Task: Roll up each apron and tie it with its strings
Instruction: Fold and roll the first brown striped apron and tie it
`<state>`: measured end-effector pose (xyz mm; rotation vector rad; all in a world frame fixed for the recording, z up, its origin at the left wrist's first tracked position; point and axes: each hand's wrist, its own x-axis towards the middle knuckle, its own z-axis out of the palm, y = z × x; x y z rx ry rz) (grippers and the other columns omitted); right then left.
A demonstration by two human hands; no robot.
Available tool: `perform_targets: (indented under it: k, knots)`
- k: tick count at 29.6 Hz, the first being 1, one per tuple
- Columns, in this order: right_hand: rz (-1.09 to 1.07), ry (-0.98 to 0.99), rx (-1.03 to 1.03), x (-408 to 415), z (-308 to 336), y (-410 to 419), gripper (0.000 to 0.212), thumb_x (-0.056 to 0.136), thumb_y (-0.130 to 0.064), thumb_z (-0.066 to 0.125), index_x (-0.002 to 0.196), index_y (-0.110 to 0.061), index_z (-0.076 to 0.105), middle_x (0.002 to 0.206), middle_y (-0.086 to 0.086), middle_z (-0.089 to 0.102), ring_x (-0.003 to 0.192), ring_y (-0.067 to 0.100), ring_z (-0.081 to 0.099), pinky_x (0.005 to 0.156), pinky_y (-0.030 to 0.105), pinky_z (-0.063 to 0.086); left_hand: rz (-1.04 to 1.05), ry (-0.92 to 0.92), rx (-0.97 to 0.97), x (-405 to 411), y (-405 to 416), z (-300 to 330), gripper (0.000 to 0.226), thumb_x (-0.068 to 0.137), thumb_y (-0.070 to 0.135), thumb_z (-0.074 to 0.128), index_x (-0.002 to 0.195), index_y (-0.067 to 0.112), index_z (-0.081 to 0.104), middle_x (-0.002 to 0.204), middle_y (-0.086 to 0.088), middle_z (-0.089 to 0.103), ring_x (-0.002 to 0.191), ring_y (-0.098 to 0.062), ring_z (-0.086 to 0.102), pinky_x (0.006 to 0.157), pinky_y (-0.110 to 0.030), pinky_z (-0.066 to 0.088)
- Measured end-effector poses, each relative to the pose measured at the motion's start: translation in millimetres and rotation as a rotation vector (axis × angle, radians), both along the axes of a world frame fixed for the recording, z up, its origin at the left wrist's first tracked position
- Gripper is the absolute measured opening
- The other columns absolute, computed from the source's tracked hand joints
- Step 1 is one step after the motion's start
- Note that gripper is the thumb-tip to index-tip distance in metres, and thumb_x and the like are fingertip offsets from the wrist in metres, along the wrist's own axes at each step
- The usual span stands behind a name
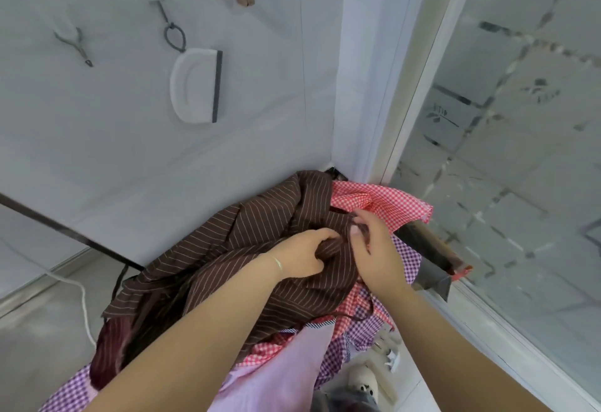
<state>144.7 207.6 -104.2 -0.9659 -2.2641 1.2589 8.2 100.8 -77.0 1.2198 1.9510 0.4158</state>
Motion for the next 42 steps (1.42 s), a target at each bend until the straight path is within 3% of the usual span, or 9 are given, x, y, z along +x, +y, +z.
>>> perform_targets:
  k: [6,10,14,17,24,30,34,38,42]
  knots:
    - [0.464,-0.347,-0.166,1.6,-6.1,9.5,0.042,0.090,-0.065,0.042,0.119,-0.037,0.053,0.103,-0.018,0.062,0.092,0.002,0.057,0.077,0.023,0.045,-0.029,0.104,0.012,20.8,0.7,4.3,0.009,0.086,0.014,0.061,0.089,0.006,0.058,0.094,-0.009,0.056,0.077,-0.021,0.056,0.064,-0.030,0.044]
    - [0.541,-0.278,-0.309,11.2,-16.0,14.4,0.020,0.092,-0.037,0.060,0.075,-0.028,0.066,0.063,-0.011,0.053,0.058,0.005,0.046,0.057,0.025,0.035,-0.068,0.202,0.016,21.0,-9.0,9.1,0.028,0.086,0.035,0.066,0.081,0.008,0.062,0.086,0.001,0.054,0.072,-0.015,0.054,0.064,-0.029,0.044]
    - [0.470,-0.230,-0.060,16.1,-15.8,20.1,0.033,0.097,-0.035,0.052,0.066,-0.024,0.055,0.070,-0.006,0.051,0.067,0.009,0.048,0.066,0.031,0.041,-0.012,0.239,-0.061,7.8,-18.9,34.8,0.032,0.087,0.048,0.062,0.076,0.018,0.061,0.064,0.007,0.055,0.056,-0.008,0.050,0.055,-0.025,0.041]
    - [0.463,-0.296,0.061,24.6,-19.4,29.4,0.039,0.100,-0.036,0.047,0.063,-0.022,0.046,0.063,-0.004,0.044,0.066,0.009,0.043,0.070,0.037,0.042,0.016,0.514,-0.135,-5.6,-30.1,57.1,0.037,0.089,0.061,0.049,0.075,0.027,0.054,0.066,0.009,0.052,0.061,-0.007,0.049,0.058,-0.028,0.041]
    - [0.407,-0.508,0.108,39.3,-42.4,32.2,0.038,0.100,-0.041,0.044,0.071,-0.017,0.048,0.065,0.001,0.047,0.059,0.013,0.045,0.055,0.027,0.031,0.083,0.891,-0.357,-23.6,-58.1,71.7,0.033,0.092,0.052,0.052,0.109,0.028,0.066,0.112,0.001,0.061,0.108,-0.021,0.053,0.084,-0.034,0.046]
    - [0.288,-0.596,0.009,36.3,-44.6,33.7,0.043,0.097,-0.058,0.036,0.095,-0.020,0.056,0.081,-0.002,0.060,0.074,0.013,0.058,0.067,0.028,0.045,0.269,0.957,-0.293,-42.0,-85.5,73.2,0.039,0.089,0.049,0.057,0.118,0.023,0.060,0.142,-0.008,0.040,0.138,-0.034,0.024,0.114,-0.054,0.011]
    - [0.006,-0.476,0.057,21.5,-42.2,34.3,0.043,0.096,-0.053,0.044,0.119,-0.018,0.050,0.110,0.003,0.059,0.100,0.024,0.061,0.077,0.035,0.049,0.266,0.834,-0.113,-26.9,-77.4,72.9,0.024,0.095,0.041,0.049,0.101,0.018,0.053,0.100,-0.001,0.058,0.104,-0.027,0.054,0.105,-0.049,0.031]
    - [-0.141,-0.558,-0.067,13.5,-52.8,43.9,0.070,0.090,-0.040,0.063,0.147,-0.017,0.029,0.154,0.014,0.023,0.137,0.039,0.031,0.110,0.048,0.032,0.230,0.472,-0.181,-9.9,-71.7,65.6,0.021,0.100,0.035,0.035,0.111,0.019,0.042,0.111,-0.003,0.047,0.104,-0.027,0.051,0.094,-0.044,0.041]
    - [-0.162,-0.563,-0.357,15.9,-61.1,44.4,0.075,0.087,-0.034,0.068,0.143,-0.008,0.027,0.132,0.014,0.050,0.112,0.032,0.054,0.090,0.040,0.046,0.256,0.475,-0.327,-16.4,-81.2,52.2,0.028,0.103,0.030,0.030,0.127,0.016,0.034,0.124,-0.010,0.035,0.082,-0.025,0.054,0.077,-0.038,0.045]
